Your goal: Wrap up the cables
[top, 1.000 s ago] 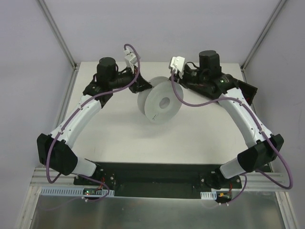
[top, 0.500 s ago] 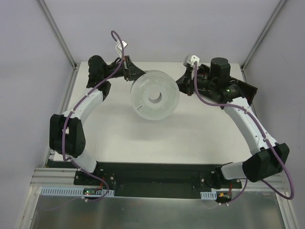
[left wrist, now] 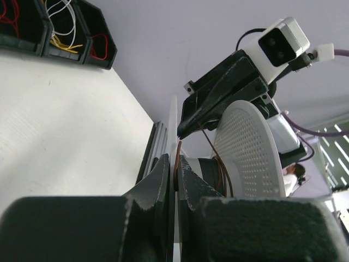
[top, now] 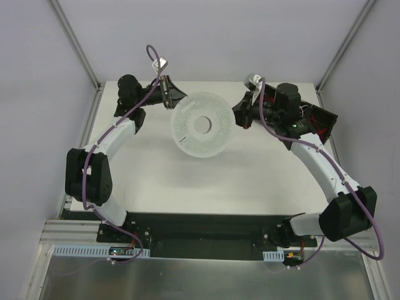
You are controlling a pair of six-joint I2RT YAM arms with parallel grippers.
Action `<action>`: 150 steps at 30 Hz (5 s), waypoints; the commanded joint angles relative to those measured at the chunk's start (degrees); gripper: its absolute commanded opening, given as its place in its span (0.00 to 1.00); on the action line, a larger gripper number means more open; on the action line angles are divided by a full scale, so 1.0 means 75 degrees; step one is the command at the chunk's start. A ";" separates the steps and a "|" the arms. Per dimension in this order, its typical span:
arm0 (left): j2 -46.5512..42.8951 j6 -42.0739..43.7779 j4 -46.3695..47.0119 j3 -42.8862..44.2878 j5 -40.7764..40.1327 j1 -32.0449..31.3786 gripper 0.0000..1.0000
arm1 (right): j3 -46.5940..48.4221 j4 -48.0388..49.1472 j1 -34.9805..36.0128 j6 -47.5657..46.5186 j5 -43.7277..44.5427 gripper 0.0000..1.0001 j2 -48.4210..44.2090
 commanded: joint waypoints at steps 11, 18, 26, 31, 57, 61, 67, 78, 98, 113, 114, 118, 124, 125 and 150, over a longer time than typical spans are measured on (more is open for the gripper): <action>0.0202 -0.0327 -0.0782 -0.0047 -0.1513 0.0784 0.00 | 0.1163 0.0364 -0.0397 0.0588 0.0779 0.00 0.1716; -0.0523 0.0703 -0.0875 -0.0270 -0.1279 0.0890 0.00 | 0.0930 0.0000 -0.0737 -0.0115 0.0708 0.00 0.1471; -0.1437 0.3068 -0.1694 -0.0376 -0.0261 0.0738 0.00 | 0.0941 -0.0527 -0.0972 -0.0747 0.0615 0.00 0.1190; -0.2035 0.5819 -0.3343 -0.0259 0.0081 0.0270 0.00 | 0.0976 -0.0844 -0.0983 -0.1170 0.0533 0.00 0.1049; -0.1567 0.2523 -0.2657 0.0749 -0.2379 0.0468 0.00 | -0.0534 -0.0554 -0.0972 -0.0317 0.1142 0.85 0.0299; -0.1626 0.2018 -0.2762 0.0901 -0.3024 0.0503 0.00 | -0.1225 0.0794 -0.0598 0.0737 0.1364 0.85 0.0147; -0.1673 0.1549 -0.2879 0.1030 -0.3470 0.0503 0.00 | -0.1812 0.1733 -0.0058 0.1279 0.2278 0.87 0.0018; -0.1790 0.1607 -0.3043 0.1066 -0.3634 0.0503 0.00 | -0.1508 0.1829 0.0656 0.0110 0.2828 0.85 0.0685; -0.1825 0.1584 -0.3148 0.0890 -0.3728 0.0503 0.00 | -0.1238 0.2238 0.0868 -0.0948 0.3134 0.57 0.1494; -0.1661 0.1595 -0.4132 0.0820 -0.4758 0.0503 0.00 | -0.2081 0.1864 0.1161 -0.1978 0.2526 0.00 0.0136; -0.1650 0.1630 -0.4238 0.0843 -0.4922 0.0503 0.00 | -0.2117 0.1724 0.1219 -0.2165 0.2443 0.00 -0.0016; -0.1335 0.2062 -0.5873 0.1600 -0.5800 0.0375 0.00 | -0.1779 0.0705 0.1629 -0.3161 0.2080 0.00 -0.0439; -0.0853 0.2848 -0.7858 0.2296 -0.6797 -0.0059 0.00 | -0.0257 -0.1638 0.2273 -0.4508 0.2301 0.01 -0.0206; -0.0806 0.2977 -0.8011 0.2354 -0.6972 -0.0164 0.00 | 0.0059 -0.2001 0.2437 -0.4742 0.2372 0.00 -0.0112; -0.0337 0.3810 -0.9030 0.2179 -0.8813 -0.0833 0.00 | 0.1867 -0.2884 0.3387 -0.5225 0.1997 0.00 0.0076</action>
